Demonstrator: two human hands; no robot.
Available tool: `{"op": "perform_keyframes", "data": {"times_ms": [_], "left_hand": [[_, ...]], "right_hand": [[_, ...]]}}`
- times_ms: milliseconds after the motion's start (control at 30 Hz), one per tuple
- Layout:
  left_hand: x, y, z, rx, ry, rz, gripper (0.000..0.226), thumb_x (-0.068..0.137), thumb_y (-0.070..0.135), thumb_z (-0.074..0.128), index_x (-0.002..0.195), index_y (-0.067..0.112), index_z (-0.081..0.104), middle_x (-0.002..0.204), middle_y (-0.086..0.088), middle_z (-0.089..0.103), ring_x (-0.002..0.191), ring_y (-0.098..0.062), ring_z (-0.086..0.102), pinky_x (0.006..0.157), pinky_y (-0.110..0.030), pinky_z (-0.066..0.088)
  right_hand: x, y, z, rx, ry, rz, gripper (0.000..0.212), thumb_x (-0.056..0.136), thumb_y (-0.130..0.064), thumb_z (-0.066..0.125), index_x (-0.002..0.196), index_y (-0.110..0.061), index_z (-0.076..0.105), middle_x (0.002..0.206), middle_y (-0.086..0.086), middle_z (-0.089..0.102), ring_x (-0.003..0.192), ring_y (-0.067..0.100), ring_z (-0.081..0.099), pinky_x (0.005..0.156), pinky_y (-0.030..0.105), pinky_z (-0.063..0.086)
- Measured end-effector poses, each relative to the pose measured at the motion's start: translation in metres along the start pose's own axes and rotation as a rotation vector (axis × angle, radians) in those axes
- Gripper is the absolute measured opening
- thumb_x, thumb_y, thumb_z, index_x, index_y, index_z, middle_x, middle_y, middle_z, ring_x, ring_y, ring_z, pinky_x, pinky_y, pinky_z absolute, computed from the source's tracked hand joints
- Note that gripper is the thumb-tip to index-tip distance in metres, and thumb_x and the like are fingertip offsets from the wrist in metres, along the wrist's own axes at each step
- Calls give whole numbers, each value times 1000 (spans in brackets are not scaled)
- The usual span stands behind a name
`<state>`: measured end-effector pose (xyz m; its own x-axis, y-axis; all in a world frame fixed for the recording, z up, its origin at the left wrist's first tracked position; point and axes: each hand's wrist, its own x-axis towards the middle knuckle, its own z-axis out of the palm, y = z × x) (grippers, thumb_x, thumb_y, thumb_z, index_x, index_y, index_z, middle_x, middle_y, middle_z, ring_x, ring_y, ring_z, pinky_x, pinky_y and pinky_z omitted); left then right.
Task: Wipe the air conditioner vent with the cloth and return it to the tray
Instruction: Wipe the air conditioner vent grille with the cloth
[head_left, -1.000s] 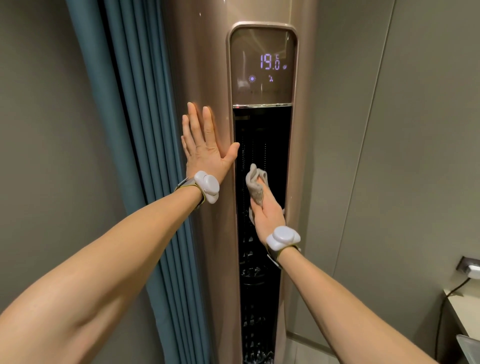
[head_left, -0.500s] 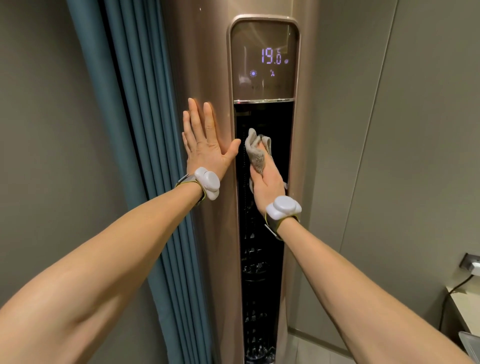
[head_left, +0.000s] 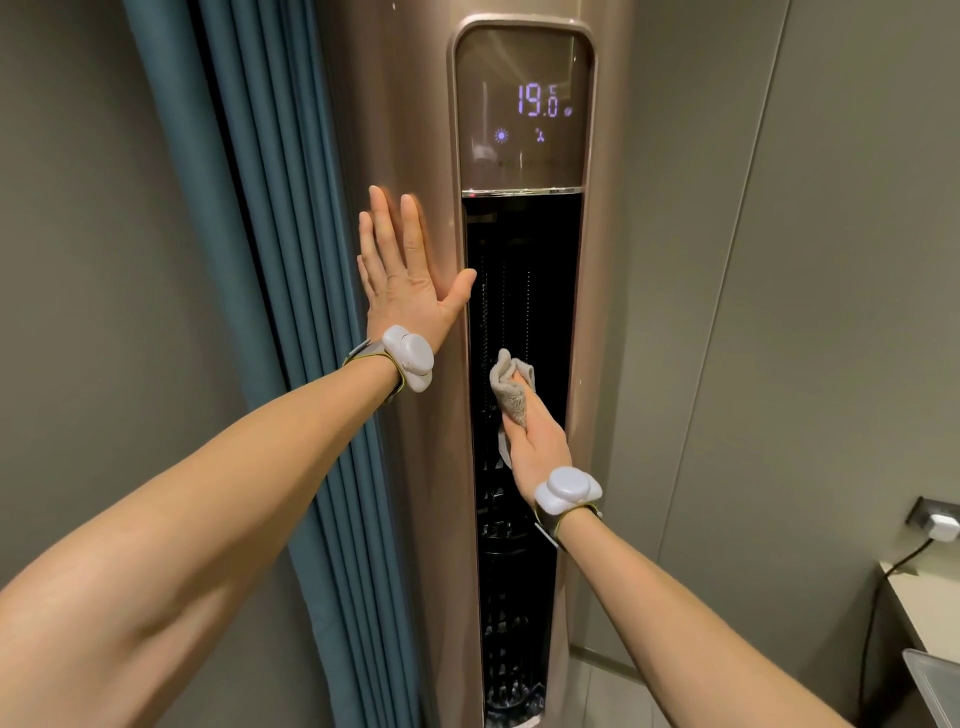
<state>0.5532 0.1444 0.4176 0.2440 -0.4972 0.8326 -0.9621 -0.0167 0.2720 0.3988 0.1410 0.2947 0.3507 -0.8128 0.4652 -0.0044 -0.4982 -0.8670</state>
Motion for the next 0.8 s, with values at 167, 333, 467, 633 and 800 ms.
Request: {"op": "perform_keyframes", "data": {"times_ms": [167, 333, 467, 633, 800], "left_hand": [[0, -1, -4, -3, -24, 15, 96, 86, 67, 32, 152, 7, -2, 158, -21, -9, 146, -39, -8, 115, -62, 13], [0, -2, -7, 4, -52, 1, 100, 82, 73, 31, 153, 11, -4, 159, -17, -12, 147, -36, -9, 115, -59, 19], [1, -3, -8, 5, -66, -8, 96, 83, 69, 30, 153, 14, -6, 159, -14, -14, 147, -34, -11, 115, -59, 18], [0, -5, -9, -18, -64, 3, 96, 84, 68, 32, 153, 13, -6, 159, -14, -16, 146, -34, -12, 115, -61, 16], [0, -4, -7, 4, -48, 1, 94, 86, 66, 33, 153, 11, -4, 159, -17, -12, 147, -36, -10, 113, -62, 19]], "right_hand": [[3, -47, 6, 102, 107, -198, 42, 100, -13, 39, 134, -37, 45, 125, -11, 54, 119, 6, 38, 97, 23, 39], [27, -67, 16, 51, 163, -194, 42, 98, -21, 43, 141, -24, 44, 135, -17, 52, 116, -17, 49, 100, 7, 38], [41, -76, 19, 79, 192, -182, 38, 98, -21, 45, 136, -21, 50, 130, -17, 53, 116, -11, 51, 100, 6, 38], [44, -64, 22, -4, 115, -138, 50, 98, -20, 44, 147, -25, 32, 154, -8, 34, 142, 2, 25, 114, 15, 26], [17, -31, 20, -92, 4, -86, 58, 98, -18, 43, 149, -33, 20, 154, -10, 35, 141, 6, 33, 114, 22, 30]]}}
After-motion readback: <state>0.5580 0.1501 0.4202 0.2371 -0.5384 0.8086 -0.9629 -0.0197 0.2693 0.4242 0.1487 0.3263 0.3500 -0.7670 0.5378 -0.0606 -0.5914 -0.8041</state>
